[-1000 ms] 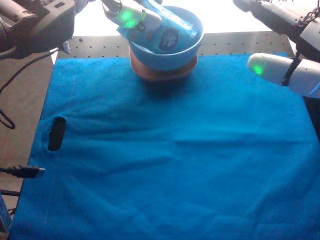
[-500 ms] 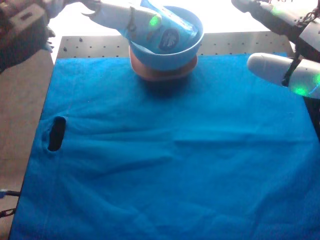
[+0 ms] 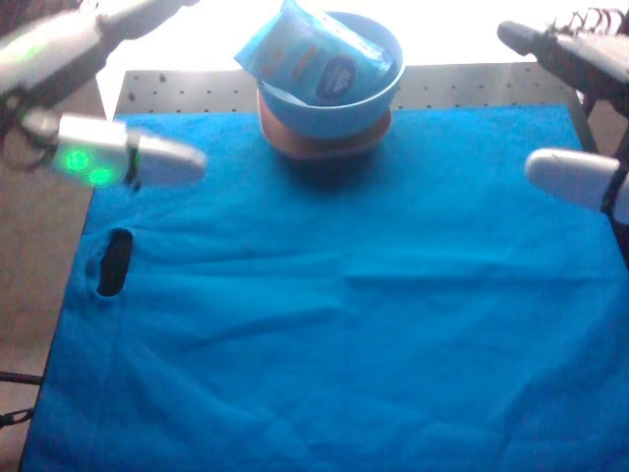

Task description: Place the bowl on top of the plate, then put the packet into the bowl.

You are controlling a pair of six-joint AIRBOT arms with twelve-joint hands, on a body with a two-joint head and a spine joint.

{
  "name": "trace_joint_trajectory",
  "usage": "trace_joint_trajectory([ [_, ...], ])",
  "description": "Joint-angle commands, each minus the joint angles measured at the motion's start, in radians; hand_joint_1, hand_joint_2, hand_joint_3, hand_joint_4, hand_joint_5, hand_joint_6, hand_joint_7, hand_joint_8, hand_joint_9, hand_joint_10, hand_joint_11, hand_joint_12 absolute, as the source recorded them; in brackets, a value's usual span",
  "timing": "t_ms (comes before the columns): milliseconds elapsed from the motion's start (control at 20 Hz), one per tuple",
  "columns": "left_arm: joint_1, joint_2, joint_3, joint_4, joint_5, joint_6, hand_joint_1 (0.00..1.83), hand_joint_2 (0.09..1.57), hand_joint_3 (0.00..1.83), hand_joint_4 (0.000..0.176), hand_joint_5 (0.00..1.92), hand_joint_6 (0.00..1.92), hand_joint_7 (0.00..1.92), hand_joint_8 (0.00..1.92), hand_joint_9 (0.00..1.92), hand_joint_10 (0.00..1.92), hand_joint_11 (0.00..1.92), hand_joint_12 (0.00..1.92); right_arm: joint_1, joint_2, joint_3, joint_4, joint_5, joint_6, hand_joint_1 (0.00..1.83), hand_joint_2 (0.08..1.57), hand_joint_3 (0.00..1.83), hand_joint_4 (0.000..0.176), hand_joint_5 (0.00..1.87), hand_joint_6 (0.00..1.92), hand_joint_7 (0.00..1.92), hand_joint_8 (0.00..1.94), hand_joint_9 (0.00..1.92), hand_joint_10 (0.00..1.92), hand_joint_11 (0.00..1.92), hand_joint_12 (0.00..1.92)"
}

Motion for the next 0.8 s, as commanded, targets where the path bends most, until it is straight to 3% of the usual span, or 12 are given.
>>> trace_joint_trajectory([
  [0,0.031,0.016,-0.02,-0.044,-0.226,-0.003,0.81,0.81,0.0,0.167,0.02,0.0,0.0,0.0,0.0,0.0,0.0,0.0,-0.002,0.019,-0.011,0.037,0.179,0.006,0.29,1.15,0.0,0.156,0.0,0.0,0.0,0.0,0.0,0.0,0.0,0.0],
  [150,0.16,0.047,-0.086,-0.123,-0.379,-0.003,0.8,0.82,0.0,0.149,0.02,0.0,0.0,0.0,0.0,0.0,0.0,0.0,-0.053,0.049,-0.051,0.062,0.229,0.006,0.26,1.12,0.0,0.149,0.0,0.0,0.0,0.0,0.0,0.0,0.01,0.0],
  [200,0.221,0.059,-0.116,-0.162,-0.453,-0.003,0.74,0.83,0.0,0.154,0.0,0.0,0.0,0.0,0.0,0.0,0.0,0.0,-0.098,0.065,-0.075,0.09,0.27,0.006,0.28,1.11,0.0,0.142,0.0,0.0,0.0,0.0,0.0,0.0,0.0,0.0],
  [250,0.27,0.068,-0.147,-0.192,-0.513,-0.003,0.75,0.81,0.0,0.162,0.02,0.01,0.0,0.0,0.0,0.0,0.0,0.0,-0.148,0.082,-0.099,0.122,0.314,0.006,0.29,1.12,0.0,0.123,0.0,0.0,0.0,0.0,0.0,0.0,0.0,0.0],
  [300,0.3,0.072,-0.164,-0.209,-0.546,-0.003,0.78,0.83,0.0,0.127,0.01,0.0,0.0,0.0,0.0,0.0,0.0,0.0,-0.18,0.092,-0.117,0.144,0.342,0.006,0.31,1.11,0.0,0.133,0.0,0.0,0.0,0.0,0.0,0.0,0.0,0.0],
  [350,0.344,0.075,-0.188,-0.235,-0.587,-0.004,0.79,0.83,0.0,0.12,0.01,0.0,0.0,0.0,0.0,0.0,0.0,0.0,-0.217,0.101,-0.135,0.174,0.377,0.005,0.34,1.11,0.0,0.146,0.0,0.0,0.0,0.0,0.0,0.0,0.0,0.0],
  [400,0.393,0.076,-0.21,-0.264,-0.64,-0.004,0.78,0.84,0.01,0.114,0.0,0.0,0.0,0.0,0.0,0.0,0.0,0.0,-0.254,0.107,-0.152,0.201,0.406,0.005,0.3,1.13,0.0,0.122,0.0,0.0,0.0,0.0,0.0,0.0,0.0,0.0],
  [450,0.439,0.076,-0.232,-0.294,-0.689,-0.004,0.78,0.84,0.01,0.12,0.0,0.0,0.0,0.0,0.0,0.0,0.0,0.0,-0.28,0.109,-0.165,0.221,0.422,0.005,0.34,1.11,0.0,0.165,0.0,0.0,0.0,0.0,0.0,0.0,0.0,0.0],
  [500,0.472,0.076,-0.248,-0.314,-0.724,-0.005,0.75,0.83,0.0,0.151,0.0,0.0,0.0,0.0,0.0,0.0,0.0,0.0,-0.289,0.109,-0.171,0.231,0.428,0.005,0.36,1.12,0.0,0.168,0.0,0.0,0.0,0.0,0.0,0.0,0.0,0.0],
  [550,0.504,0.076,-0.263,-0.333,-0.756,-0.005,0.73,0.83,0.0,0.154,0.0,0.0,0.0,0.0,0.0,0.0,0.0,0.0,-0.294,0.108,-0.177,0.24,0.433,0.005,0.38,1.13,0.0,0.174,0.0,0.0,0.0,0.0,0.0,0.0,0.0,0.0],
  [650,0.551,0.076,-0.287,-0.363,-0.814,-0.01,0.69,0.82,0.0,0.153,0.0,0.0,0.0,0.0,0.0,0.0,0.0,0.0,-0.299,0.103,-0.181,0.253,0.444,0.005,0.43,1.12,0.0,0.17,0.0,0.0,0.0,0.0,0.0,0.0,0.0,0.0],
  [750,0.567,0.076,-0.294,-0.376,-0.828,-0.019,0.67,0.82,0.0,0.115,0.0,0.0,0.0,0.0,0.0,0.0,0.0,0.0,-0.305,0.1,-0.184,0.266,0.457,0.005,0.4,1.11,0.0,0.175,0.0,0.0,0.0,0.0,0.0,0.0,0.0,0.0],
])
